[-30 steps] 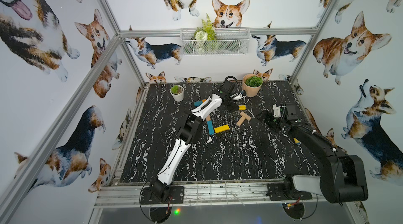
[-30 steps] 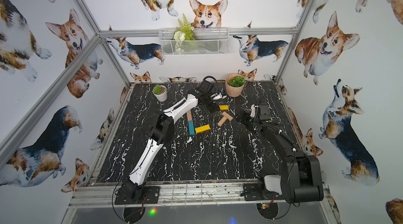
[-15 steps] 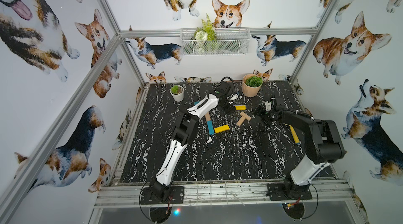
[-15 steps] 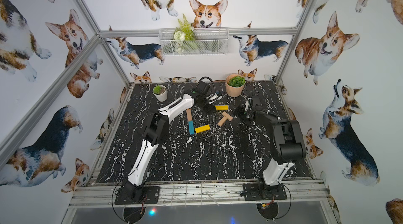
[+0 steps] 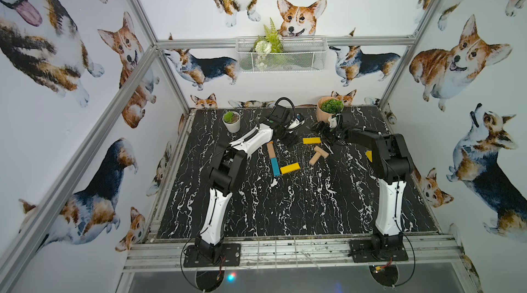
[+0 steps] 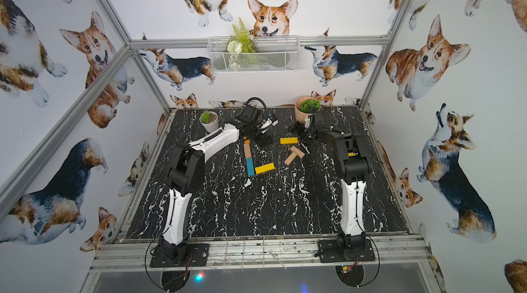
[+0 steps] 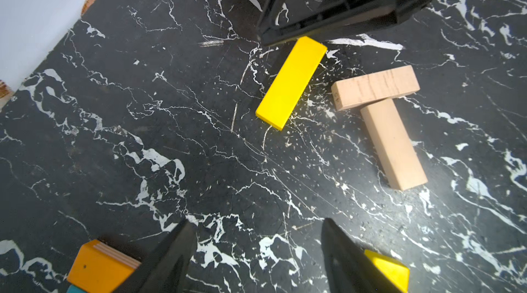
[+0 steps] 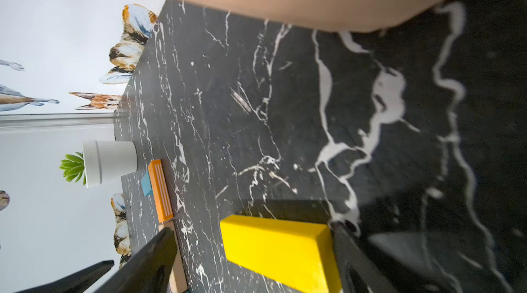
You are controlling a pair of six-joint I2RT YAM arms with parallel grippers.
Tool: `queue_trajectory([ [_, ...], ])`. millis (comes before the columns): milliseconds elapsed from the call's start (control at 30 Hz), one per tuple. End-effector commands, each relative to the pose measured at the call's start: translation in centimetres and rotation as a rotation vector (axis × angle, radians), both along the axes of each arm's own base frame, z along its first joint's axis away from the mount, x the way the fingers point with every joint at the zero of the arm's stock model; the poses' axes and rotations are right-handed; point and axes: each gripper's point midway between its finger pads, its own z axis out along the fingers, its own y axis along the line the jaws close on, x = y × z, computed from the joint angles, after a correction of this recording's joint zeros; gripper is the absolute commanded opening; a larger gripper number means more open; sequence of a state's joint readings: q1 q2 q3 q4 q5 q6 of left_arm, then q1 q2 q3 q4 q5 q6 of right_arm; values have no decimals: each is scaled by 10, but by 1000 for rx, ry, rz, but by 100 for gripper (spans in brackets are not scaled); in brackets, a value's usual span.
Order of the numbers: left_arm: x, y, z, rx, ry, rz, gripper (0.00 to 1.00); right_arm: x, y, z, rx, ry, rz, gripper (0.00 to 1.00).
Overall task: Assemble a giraffe with building blocks
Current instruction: Move the building block to the center of the board, then pick up the building block from the center of the board.
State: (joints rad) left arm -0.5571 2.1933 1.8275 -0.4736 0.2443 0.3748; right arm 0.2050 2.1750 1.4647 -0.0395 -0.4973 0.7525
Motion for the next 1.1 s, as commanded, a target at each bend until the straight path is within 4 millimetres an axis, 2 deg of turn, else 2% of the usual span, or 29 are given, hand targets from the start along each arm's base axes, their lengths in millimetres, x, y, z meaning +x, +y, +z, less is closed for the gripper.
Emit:
queue_trajectory([
  [0, 9, 2, 10, -12, -42, -14, 74, -15, 14, -22, -31, 90, 49, 90],
  [200, 16, -4, 8, 29, -23, -72, 76, -14, 38, -18, 22, 79, 113, 89],
  [400, 15, -10, -7, 45, 39, -107, 77, -20, 56, -9, 77, 68, 158, 89],
  [467, 14, -12, -13, 41, 58, -111, 78, -18, 50, -4, 81, 63, 142, 89],
  [567, 12, -17, -19, 21, 87, -113, 79, -18, 45, 15, 149, 60, 131, 89],
  [733, 9, -27, -30, 12, 127, -118, 81, -31, 26, 43, 153, 30, 116, 89],
  [900, 3, -34, -42, 35, 183, -133, 81, -48, 11, 58, 128, -1, 105, 89],
  [1067, 4, -33, -51, 63, 184, -130, 81, -59, 8, 68, 178, -5, 103, 89],
])
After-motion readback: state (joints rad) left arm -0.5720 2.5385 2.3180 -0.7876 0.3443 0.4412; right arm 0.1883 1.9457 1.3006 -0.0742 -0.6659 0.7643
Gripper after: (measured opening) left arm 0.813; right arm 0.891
